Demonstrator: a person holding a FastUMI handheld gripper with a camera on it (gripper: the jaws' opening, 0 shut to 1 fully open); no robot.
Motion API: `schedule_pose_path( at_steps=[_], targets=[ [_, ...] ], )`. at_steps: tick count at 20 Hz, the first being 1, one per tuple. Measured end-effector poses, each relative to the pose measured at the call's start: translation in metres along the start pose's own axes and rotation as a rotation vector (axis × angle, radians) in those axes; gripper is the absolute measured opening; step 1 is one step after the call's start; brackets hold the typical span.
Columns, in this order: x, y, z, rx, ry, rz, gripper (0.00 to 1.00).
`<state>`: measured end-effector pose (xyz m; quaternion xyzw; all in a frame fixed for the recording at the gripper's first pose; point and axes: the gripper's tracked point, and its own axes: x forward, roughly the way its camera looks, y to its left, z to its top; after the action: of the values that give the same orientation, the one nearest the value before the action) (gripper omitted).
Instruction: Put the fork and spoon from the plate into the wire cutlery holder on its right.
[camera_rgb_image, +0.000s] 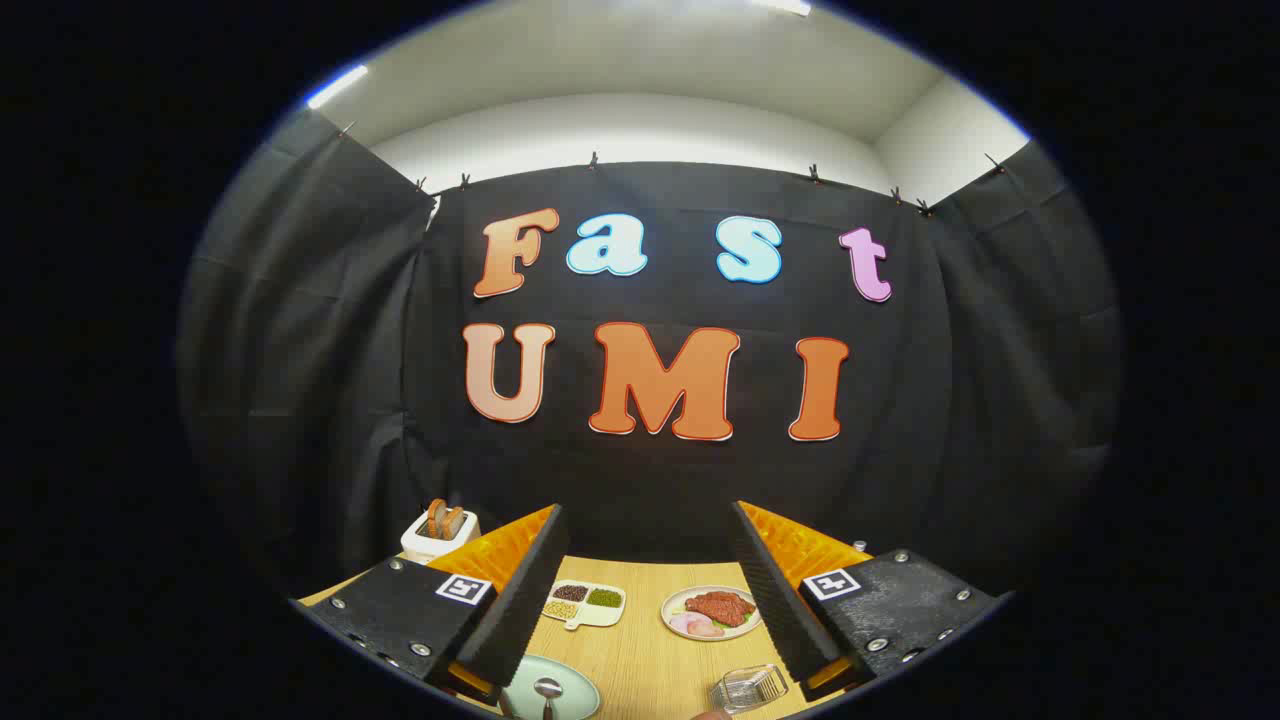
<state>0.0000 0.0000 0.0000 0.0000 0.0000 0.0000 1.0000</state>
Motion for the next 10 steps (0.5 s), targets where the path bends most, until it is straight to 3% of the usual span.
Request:
schedule_pose_path(
  at_steps=[10],
  targets=[
    [0.006, 0.012, -0.004, -0.008, 0.022, 0.036, 0.97]
  ],
)
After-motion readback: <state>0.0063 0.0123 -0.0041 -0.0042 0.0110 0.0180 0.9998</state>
